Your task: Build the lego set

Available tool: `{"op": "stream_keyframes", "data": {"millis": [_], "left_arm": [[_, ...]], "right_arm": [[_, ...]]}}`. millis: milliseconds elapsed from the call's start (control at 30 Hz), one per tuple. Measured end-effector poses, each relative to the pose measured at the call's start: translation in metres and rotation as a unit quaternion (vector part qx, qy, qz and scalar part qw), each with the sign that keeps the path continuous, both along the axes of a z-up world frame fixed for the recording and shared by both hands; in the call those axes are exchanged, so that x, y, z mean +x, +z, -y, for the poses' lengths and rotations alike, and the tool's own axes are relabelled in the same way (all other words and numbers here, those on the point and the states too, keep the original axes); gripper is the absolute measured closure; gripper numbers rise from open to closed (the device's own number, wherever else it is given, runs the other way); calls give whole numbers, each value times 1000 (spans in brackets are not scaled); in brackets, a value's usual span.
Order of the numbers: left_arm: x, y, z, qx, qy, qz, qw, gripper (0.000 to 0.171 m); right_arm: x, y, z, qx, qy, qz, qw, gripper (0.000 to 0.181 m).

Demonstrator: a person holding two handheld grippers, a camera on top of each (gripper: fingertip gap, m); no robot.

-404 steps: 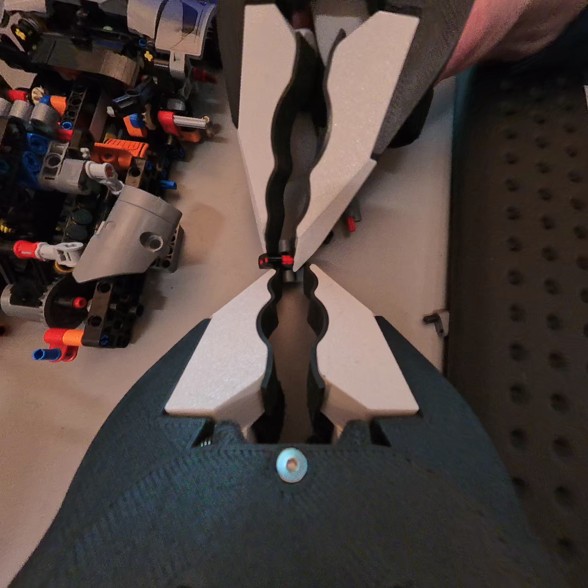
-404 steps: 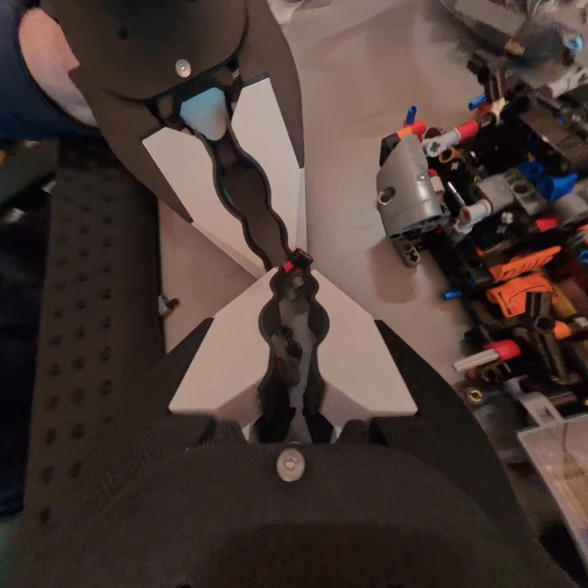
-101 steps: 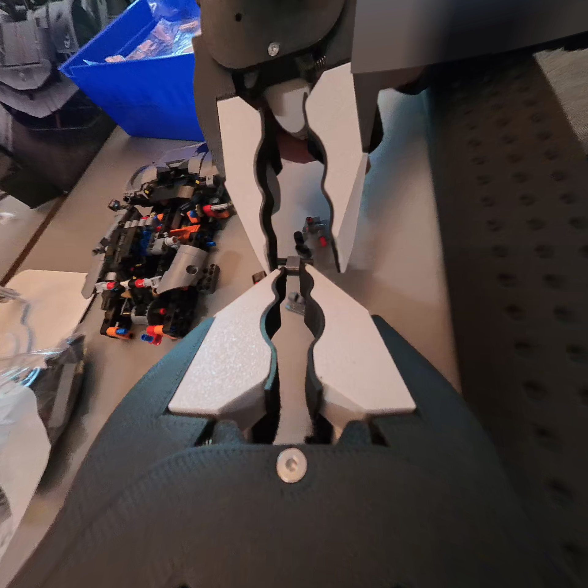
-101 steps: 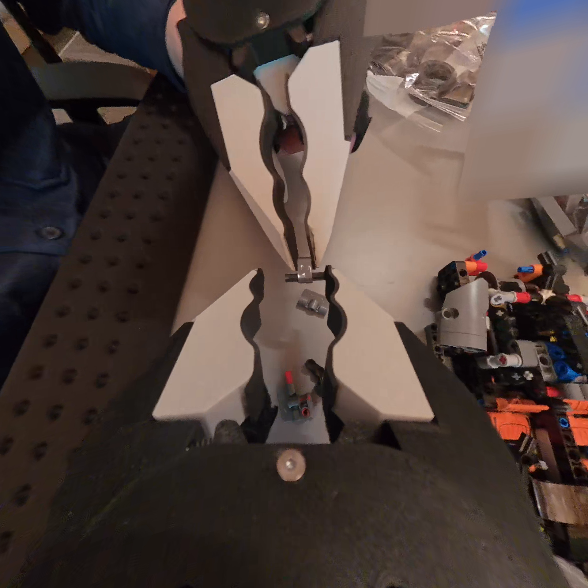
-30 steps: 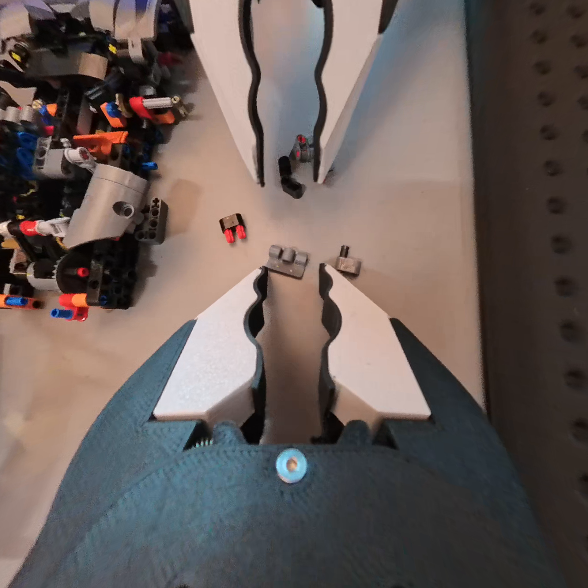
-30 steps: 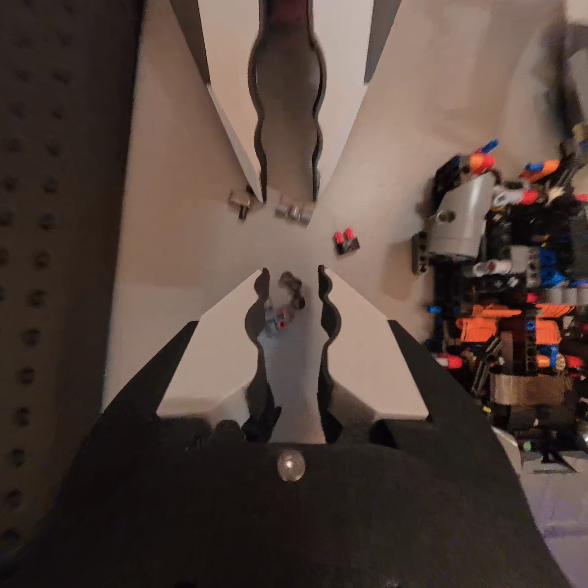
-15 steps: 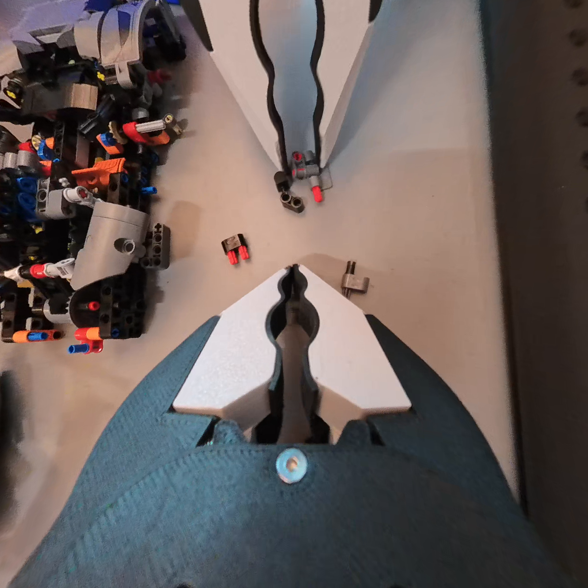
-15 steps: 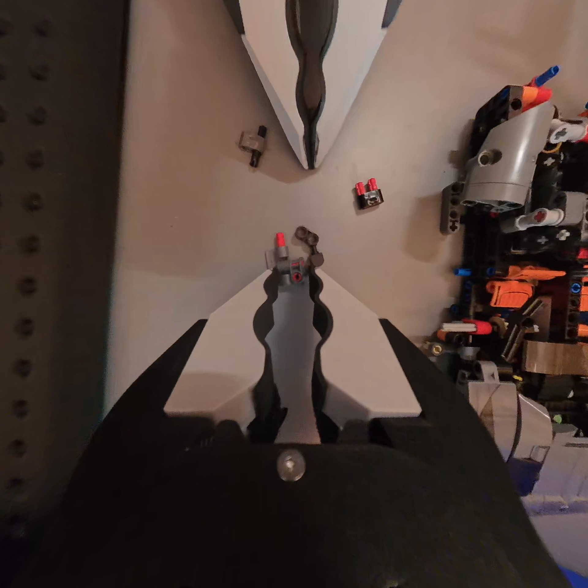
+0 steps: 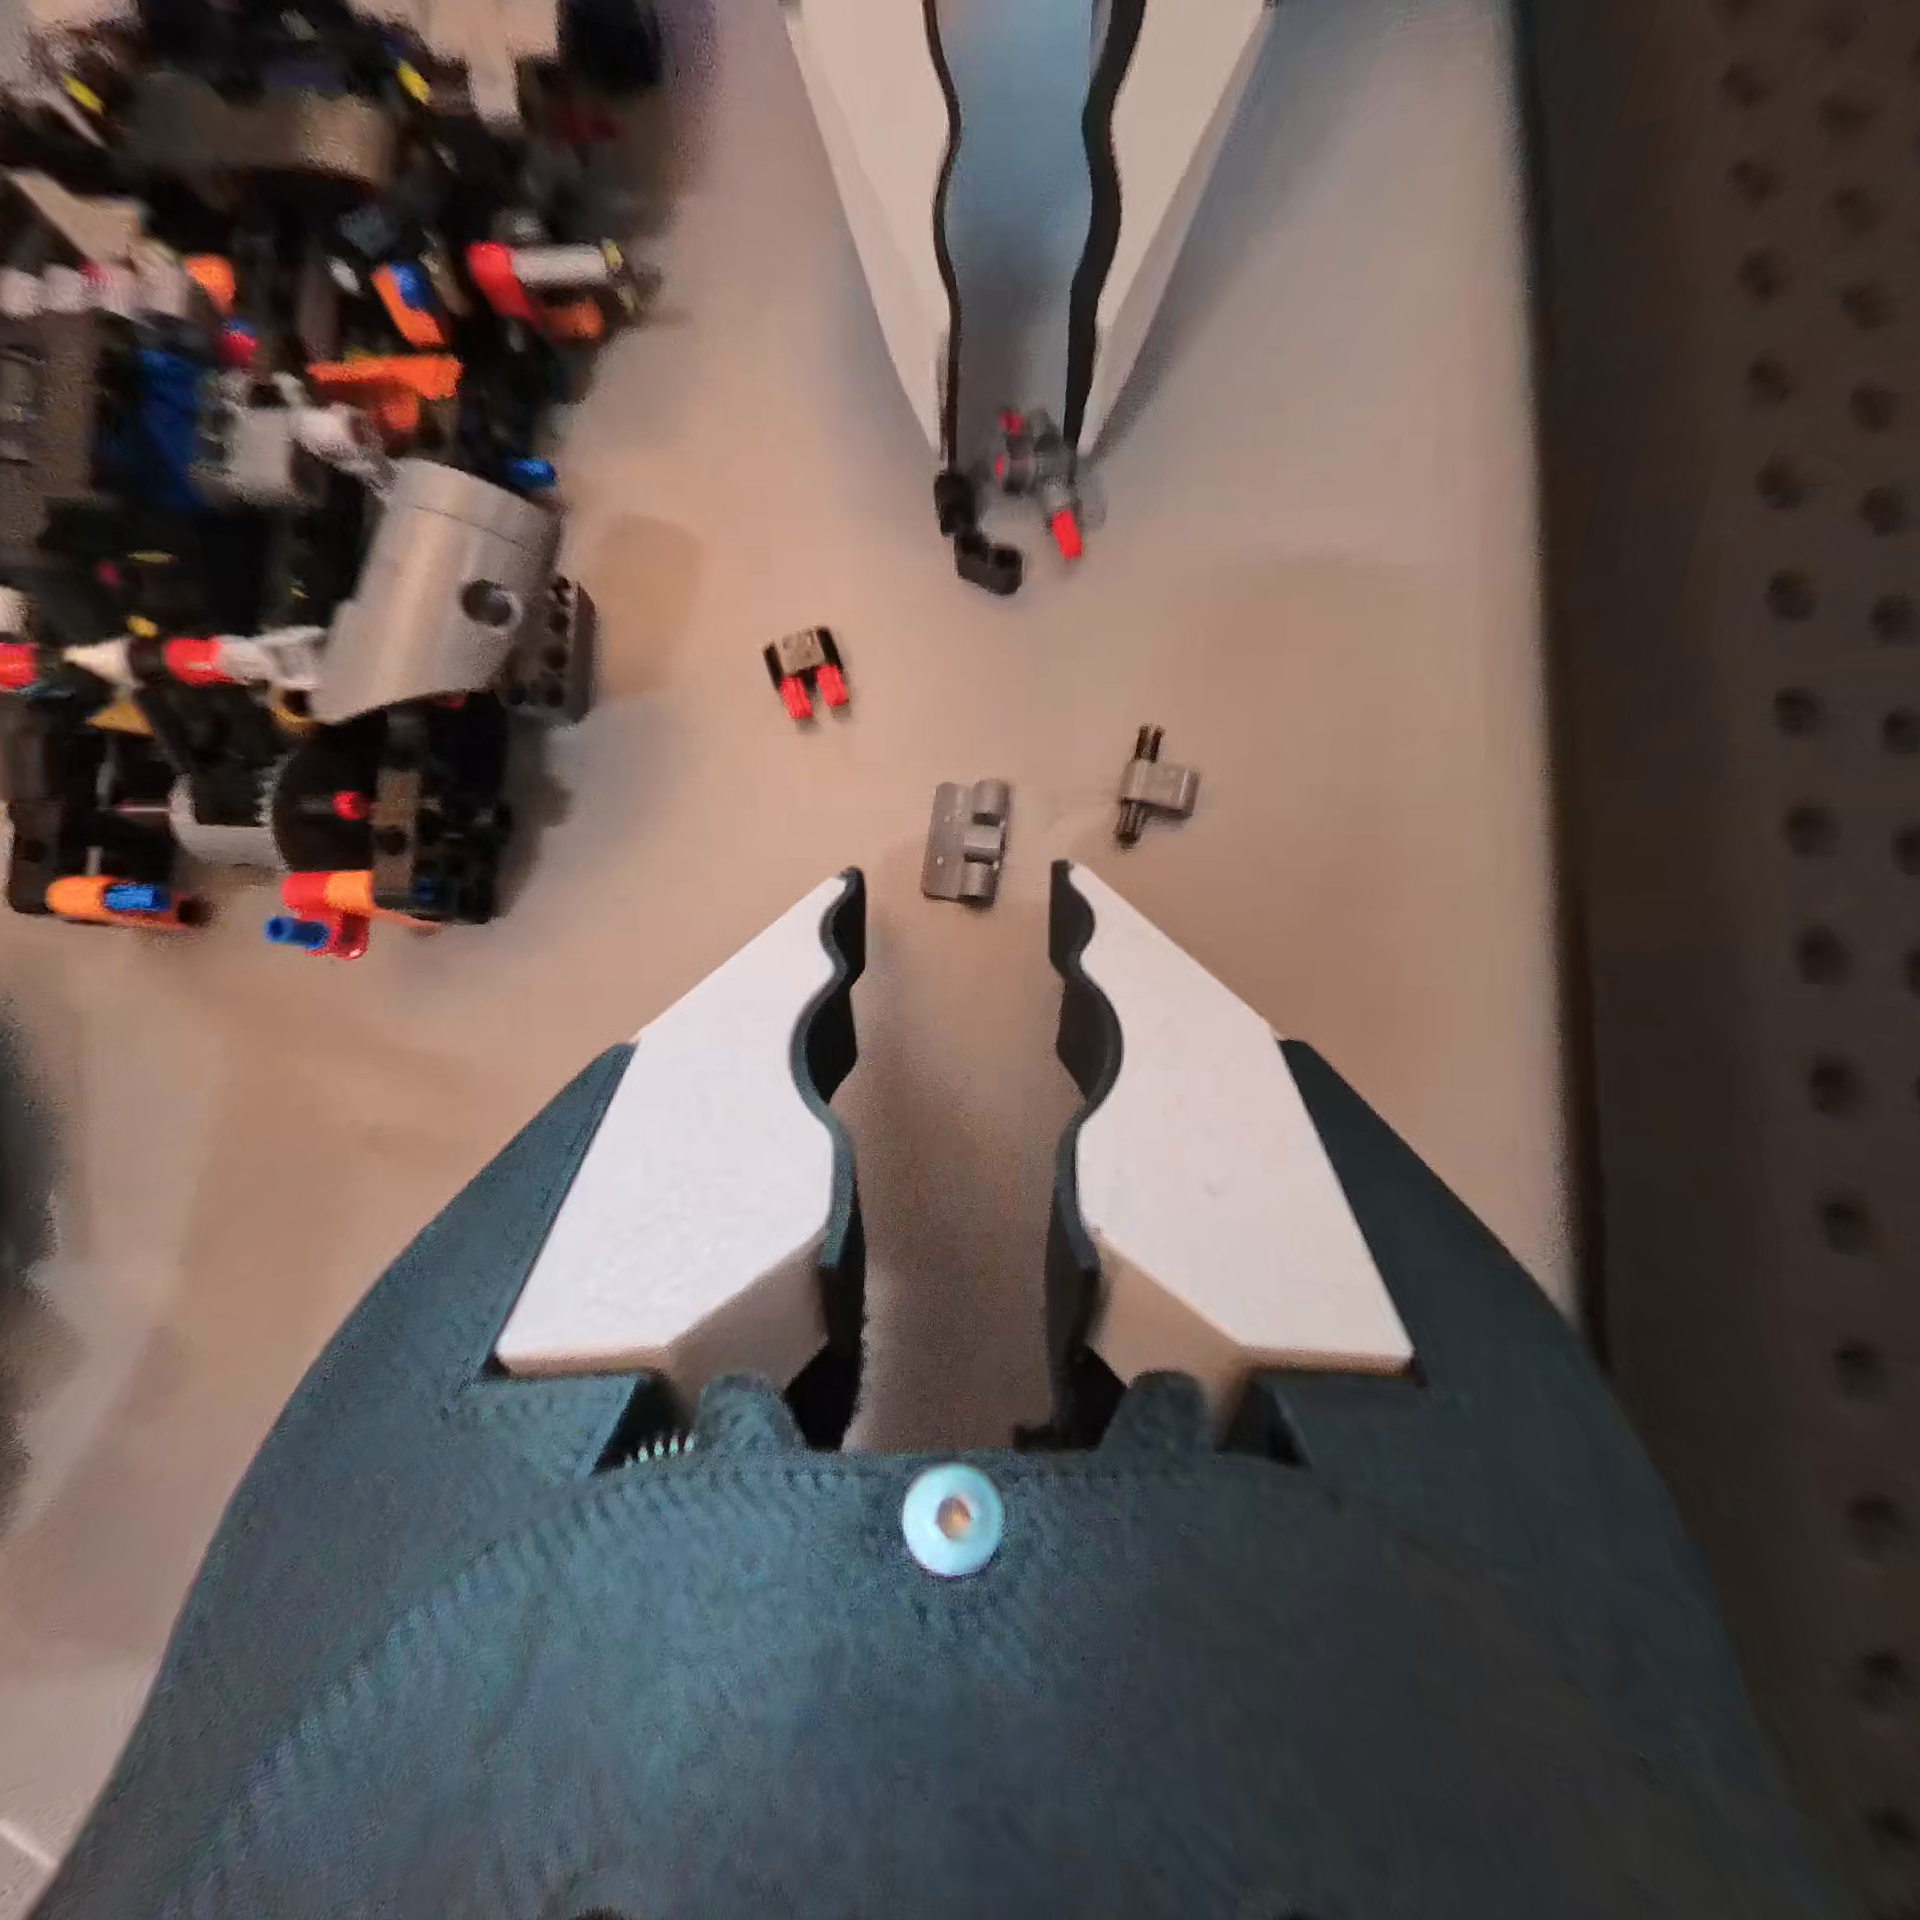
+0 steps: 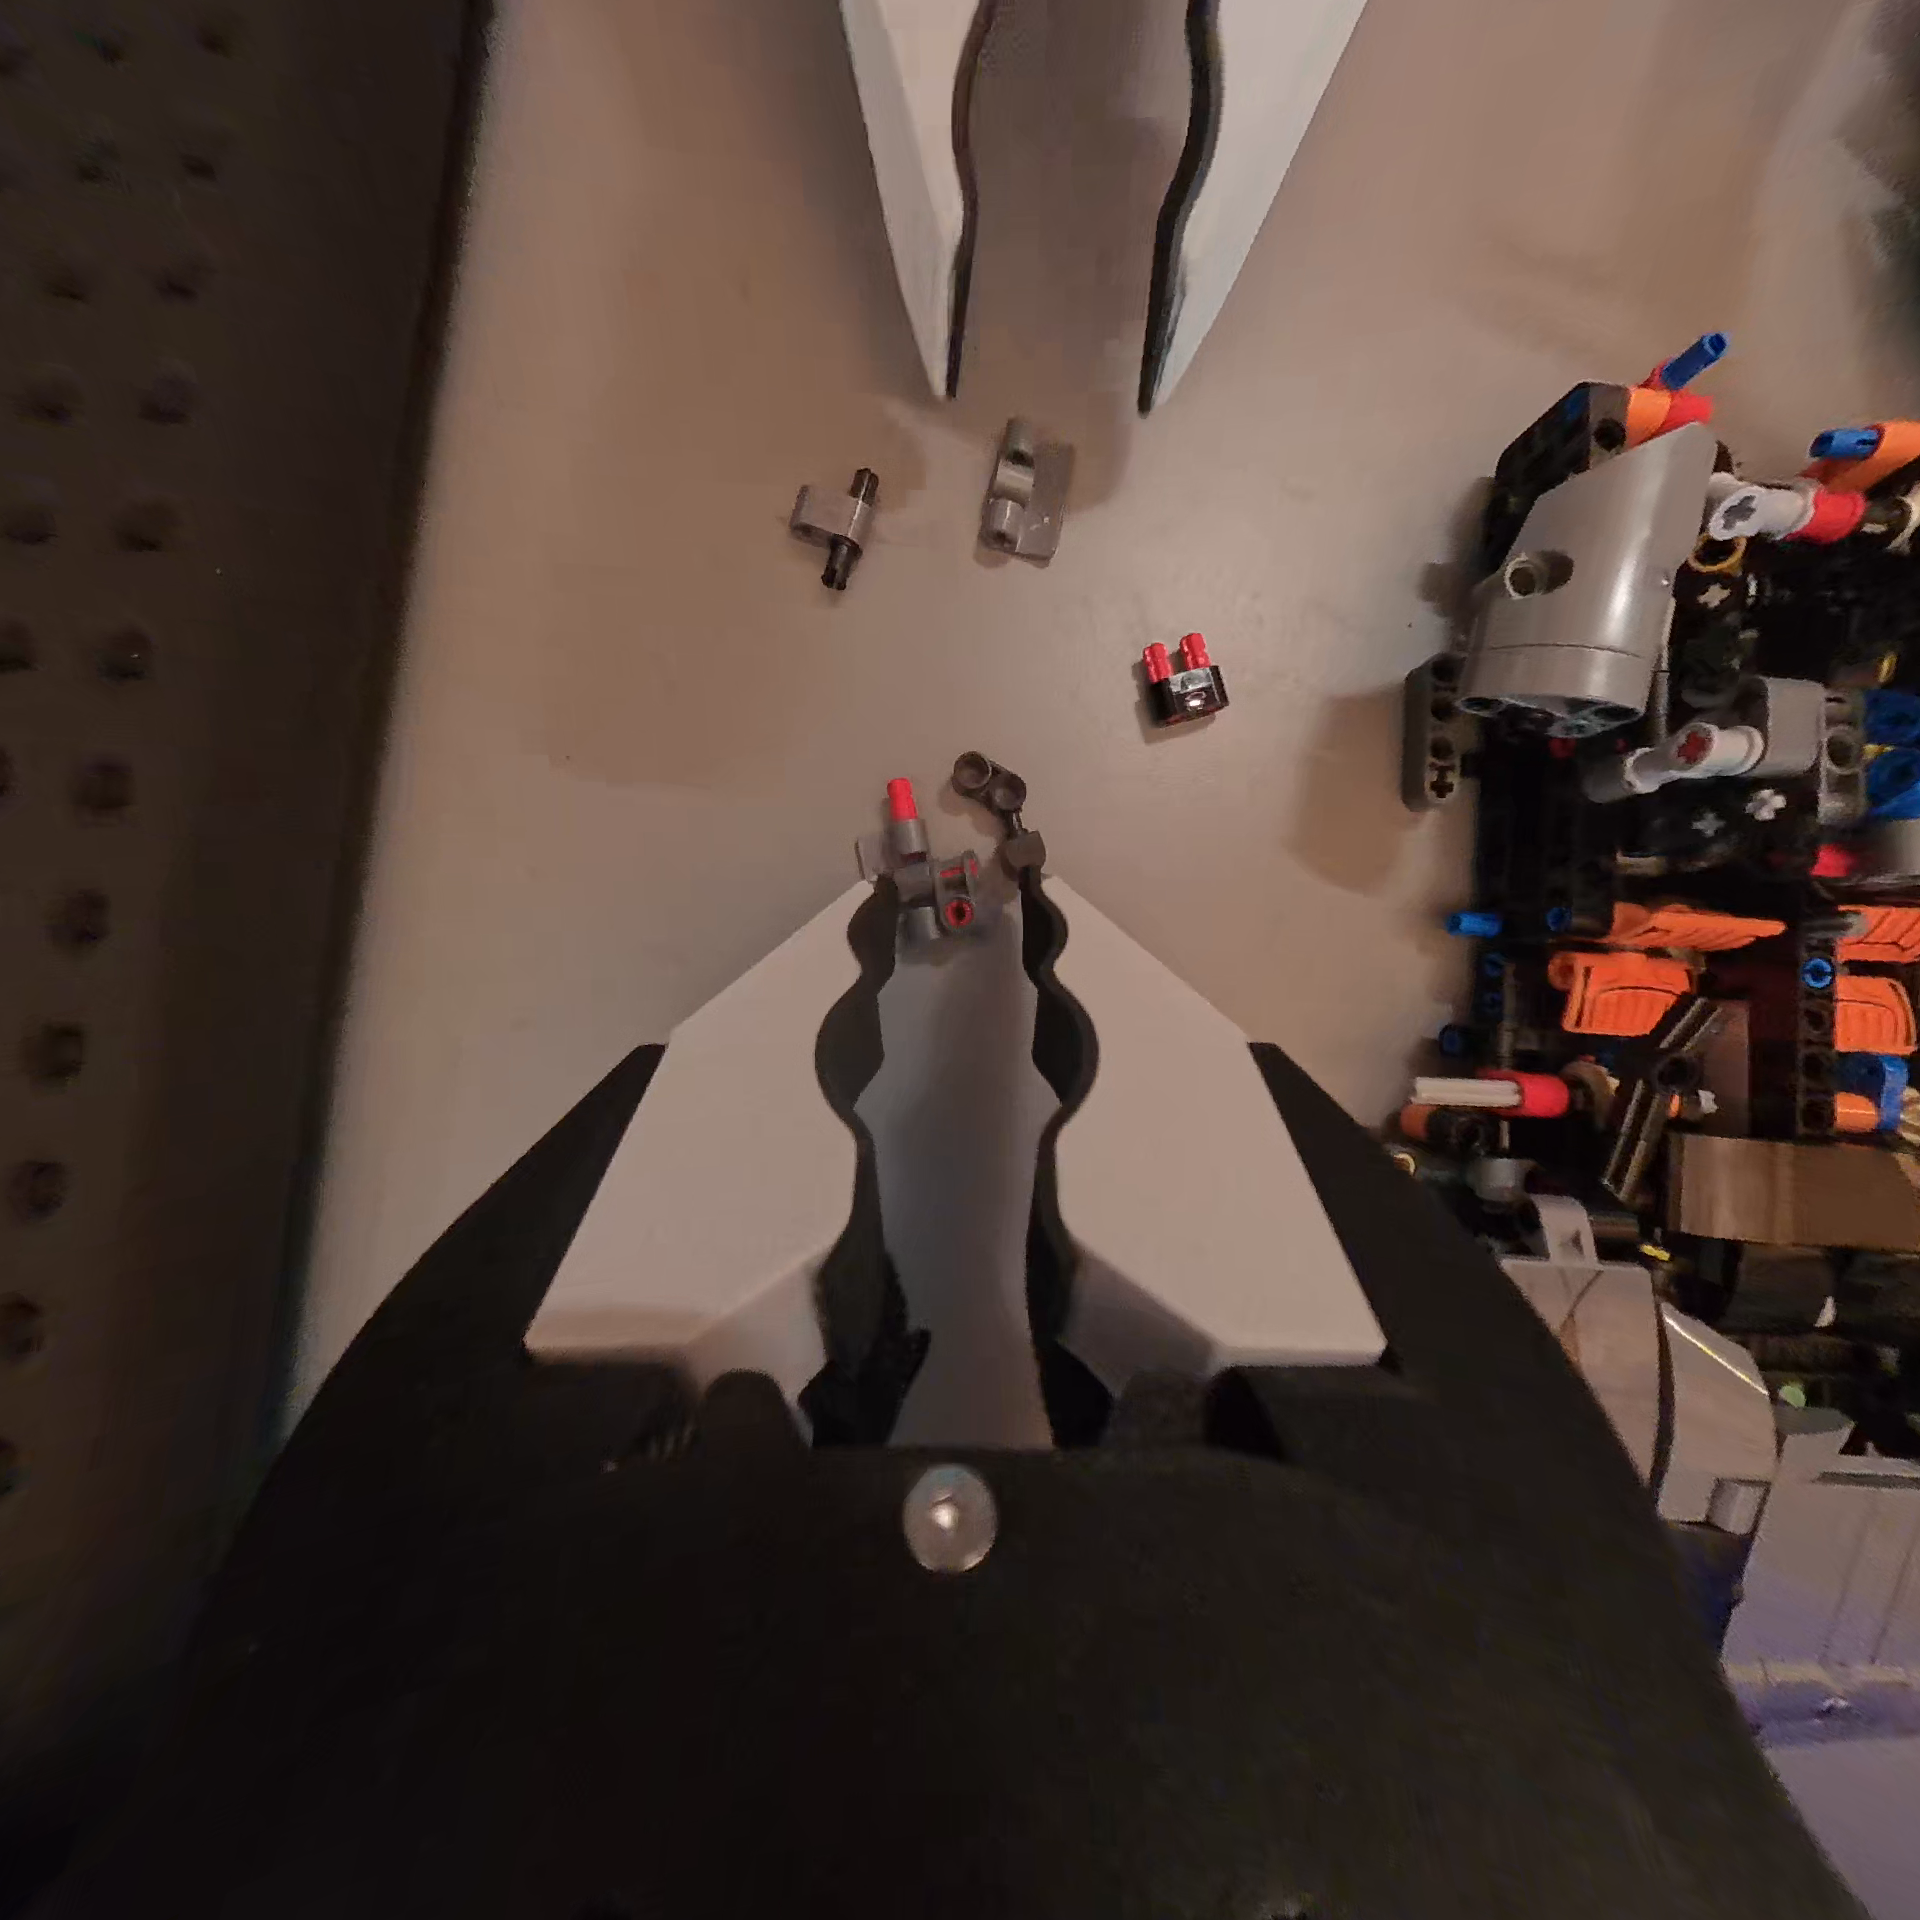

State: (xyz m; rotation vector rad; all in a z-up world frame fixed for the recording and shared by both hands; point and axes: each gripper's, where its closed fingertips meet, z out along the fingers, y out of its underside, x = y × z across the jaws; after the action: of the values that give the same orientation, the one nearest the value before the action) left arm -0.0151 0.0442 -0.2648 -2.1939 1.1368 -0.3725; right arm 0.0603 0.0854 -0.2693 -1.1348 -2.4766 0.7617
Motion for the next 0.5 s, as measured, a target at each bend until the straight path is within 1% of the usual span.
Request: {"op": "stream_keyframes", "data": {"millis": [33,67,100,200,267,333,367,433,500], "left_arm": [[2,-9,1,-8,-9,-19,1000,143],[6,-12,0,-9,-13,-15,1000,148],[10,-12,-1,-12,-14,-8,1000,158],[4,-12,-6,7,-6,-38,999,159],[0,-5,-8,30,-3,-48,998,159],[-9,15,-10,60,16,-38,997,159],[-19,30,-12,81,37,-33,996,159],[-48,59,-15,120,89,-29,988,159],[-87,90,-18,162,148,-33,975,159]], "right_arm": [[0,0,0,0,1,-2,1000,159],[0,-1,-1,-1,2,-1,1000,160],[1,-1,-1,0,3,-1,1000,160],[0,0,-2,5,5,-9,1000,161],[-2,2,-1,11,7,-18,1000,161],[-3,2,-1,16,8,-22,1000,161],[-3,2,-2,17,7,-22,1000,161],[-4,1,-4,17,4,-25,1000,162],[-4,1,-5,8,3,-24,1000,162]]}}
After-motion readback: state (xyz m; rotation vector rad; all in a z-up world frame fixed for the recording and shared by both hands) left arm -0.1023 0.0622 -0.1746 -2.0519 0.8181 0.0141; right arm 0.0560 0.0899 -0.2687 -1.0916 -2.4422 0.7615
